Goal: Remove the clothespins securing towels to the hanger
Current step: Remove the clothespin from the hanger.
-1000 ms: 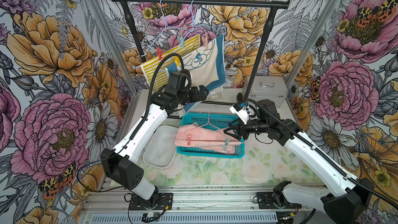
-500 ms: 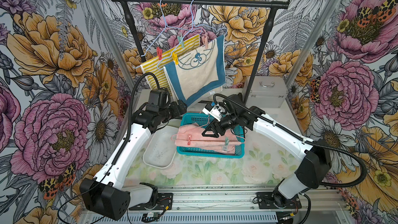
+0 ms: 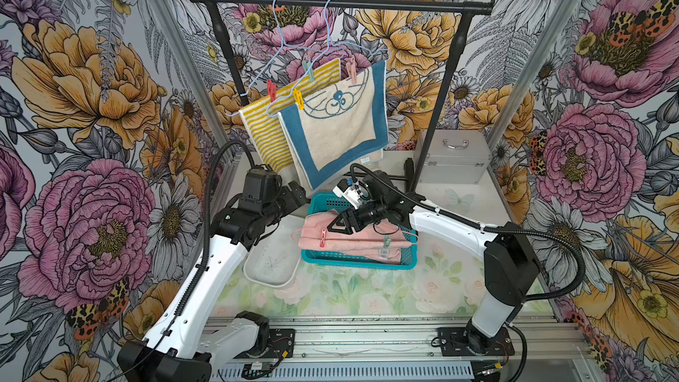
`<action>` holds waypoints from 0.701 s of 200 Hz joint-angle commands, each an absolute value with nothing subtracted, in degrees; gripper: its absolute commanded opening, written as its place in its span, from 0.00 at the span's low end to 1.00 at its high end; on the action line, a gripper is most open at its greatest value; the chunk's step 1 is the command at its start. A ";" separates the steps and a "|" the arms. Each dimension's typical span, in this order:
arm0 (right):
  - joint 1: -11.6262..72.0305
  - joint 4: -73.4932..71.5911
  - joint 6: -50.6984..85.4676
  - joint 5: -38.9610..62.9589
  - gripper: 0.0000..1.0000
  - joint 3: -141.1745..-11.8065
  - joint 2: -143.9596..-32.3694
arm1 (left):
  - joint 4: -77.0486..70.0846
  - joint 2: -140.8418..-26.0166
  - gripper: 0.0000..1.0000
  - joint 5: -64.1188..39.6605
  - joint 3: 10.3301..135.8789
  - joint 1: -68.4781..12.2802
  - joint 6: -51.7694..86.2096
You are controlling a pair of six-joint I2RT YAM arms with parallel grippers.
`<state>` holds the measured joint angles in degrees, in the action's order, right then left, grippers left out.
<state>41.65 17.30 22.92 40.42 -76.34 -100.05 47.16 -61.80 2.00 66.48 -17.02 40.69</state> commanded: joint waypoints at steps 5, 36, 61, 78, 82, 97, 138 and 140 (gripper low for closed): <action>42.23 7.61 28.17 33.97 0.61 -74.94 -100.63 | 47.20 -60.60 0.95 5.39 65.10 -17.31 42.12; 42.70 1.32 32.40 28.89 0.60 -70.72 -99.89 | 47.19 -60.02 0.95 6.73 64.95 -17.40 42.26; 43.60 -4.23 35.64 24.42 0.60 -66.51 -98.72 | 47.01 -59.76 0.96 7.64 64.95 -17.51 42.49; 44.53 -6.46 36.79 23.06 0.60 -65.31 -98.63 | 47.00 -59.77 0.96 7.82 65.04 -17.48 42.45; 44.73 -6.70 36.98 23.04 0.60 -65.23 -98.75 | 47.00 -59.77 0.96 7.81 65.04 -17.49 42.39; 45.11 -7.58 37.37 22.67 0.60 -64.74 -98.75 | 47.02 -59.63 0.96 7.82 64.86 -17.51 42.27; 47.45 -9.35 38.19 22.40 0.60 -62.77 -98.31 | 46.95 -58.88 0.96 7.64 63.86 -17.51 42.26; 47.50 -9.39 38.22 22.36 0.60 -62.69 -98.34 | 46.98 -58.82 0.96 7.54 63.82 -17.50 42.27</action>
<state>46.63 -5.72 36.97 23.88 -64.25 -99.90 47.24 -60.55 6.46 65.10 -17.12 42.09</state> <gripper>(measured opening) 0.600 0.957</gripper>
